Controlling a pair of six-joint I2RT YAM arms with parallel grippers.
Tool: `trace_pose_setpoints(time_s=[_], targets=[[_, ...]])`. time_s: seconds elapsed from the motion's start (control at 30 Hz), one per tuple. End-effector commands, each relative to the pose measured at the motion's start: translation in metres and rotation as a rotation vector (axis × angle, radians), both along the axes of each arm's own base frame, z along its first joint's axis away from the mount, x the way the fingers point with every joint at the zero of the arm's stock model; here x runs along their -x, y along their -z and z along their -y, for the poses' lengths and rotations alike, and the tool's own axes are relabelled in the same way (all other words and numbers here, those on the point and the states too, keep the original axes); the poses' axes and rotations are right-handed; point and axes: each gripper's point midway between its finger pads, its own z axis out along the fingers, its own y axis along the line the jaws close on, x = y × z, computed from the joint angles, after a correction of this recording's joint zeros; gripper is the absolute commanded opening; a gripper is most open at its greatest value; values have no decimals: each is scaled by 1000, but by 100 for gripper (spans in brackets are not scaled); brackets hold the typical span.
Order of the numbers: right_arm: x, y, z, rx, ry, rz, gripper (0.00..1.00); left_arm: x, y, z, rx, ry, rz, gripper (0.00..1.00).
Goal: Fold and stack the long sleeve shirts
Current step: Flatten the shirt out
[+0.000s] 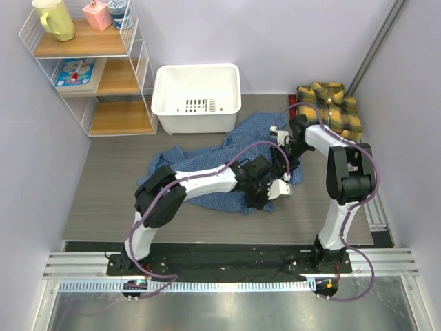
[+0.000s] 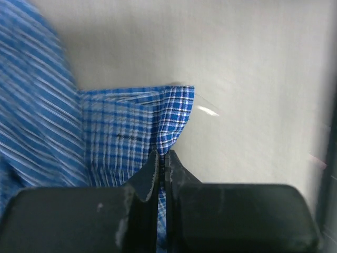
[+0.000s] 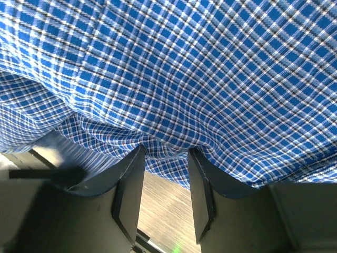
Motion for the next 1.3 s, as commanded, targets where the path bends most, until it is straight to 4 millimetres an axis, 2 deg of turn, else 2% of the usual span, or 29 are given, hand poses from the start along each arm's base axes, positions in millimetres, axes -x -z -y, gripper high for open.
trace_pose_setpoints(time_s=[0.0,0.03,0.1,0.13,0.2,0.27,0.3,0.37,0.47,0.5,0.57,0.6,0.63,0.7,0.77,0.8,0.83,0.87,0.9,0.93,0.97,1.0,1.03,1.07,1.1,1.13,1.2,1.23,1.27], targets=[[-8,1,6,15,-11,33,43,54,-156,2,239,138,-117,0],[-10,0,7,16,-12,40,44,74,-197,-7,308,194,-155,0],[-12,2,9,25,-12,40,44,93,-244,-15,396,254,-178,0],[-14,2,10,27,-13,46,43,108,-272,-27,450,298,-192,0],[-15,1,10,33,-15,50,43,114,-296,-35,497,295,-182,0],[-15,-2,11,39,-17,58,43,120,-331,-44,586,336,-159,0],[-14,-3,11,39,-20,61,43,122,-343,-46,614,344,-146,0],[-11,-8,11,29,-22,60,43,126,-379,-48,703,356,-121,0],[-7,-19,11,26,-33,73,43,134,-408,-52,779,360,-124,0],[-4,-22,12,32,-37,80,43,136,-428,-55,841,370,-90,0],[2,-24,17,51,-53,76,44,138,-441,-57,887,355,-99,0],[8,-24,18,54,-62,68,43,139,-462,-59,964,361,-54,0],[10,-27,19,59,-72,77,44,137,-465,-57,981,338,-59,0],[17,-31,21,61,-94,75,44,129,-457,-51,978,270,-82,0],[23,-44,20,50,-114,92,45,117,-449,-42,968,197,-85,0],[23,-53,19,26,-112,106,45,102,-434,-34,941,103,-101,0],[23,-61,19,12,-111,122,48,94,-436,-33,969,55,-72,0],[26,-74,21,-5,-111,149,50,83,-428,-30,969,-7,-61,0],[24,-86,22,-50,-90,174,53,72,-409,-28,947,-79,-73,0],[25,-94,24,-70,-80,190,58,48,-406,-32,958,-200,-17,0],[29,-107,24,-92,-76,226,61,35,-402,-33,968,-260,15,0],[31,-110,32,-103,-45,234,63,19,-395,-36,960,-341,55,0],[34,-116,29,-132,-45,248,68,-8,-382,-42,933,-464,105,0],[40,-127,27,-145,-46,285,70,-25,-371,-44,909,-530,121,0],[46,-128,25,-163,-33,273,71,-36,-366,-48,902,-571,121,0],[51,-136,16,-219,-37,282,75,-55,-356,-55,892,-629,99,0],[63,-145,6,-290,-27,292,79,-77,-349,-61,906,-698,82,0],[65,-153,-3,-352,-9,296,88,-95,-348,-72,920,-762,53,0],[66,-156,-7,-381,0,305,93,-107,-344,-75,916,-797,48,0]])
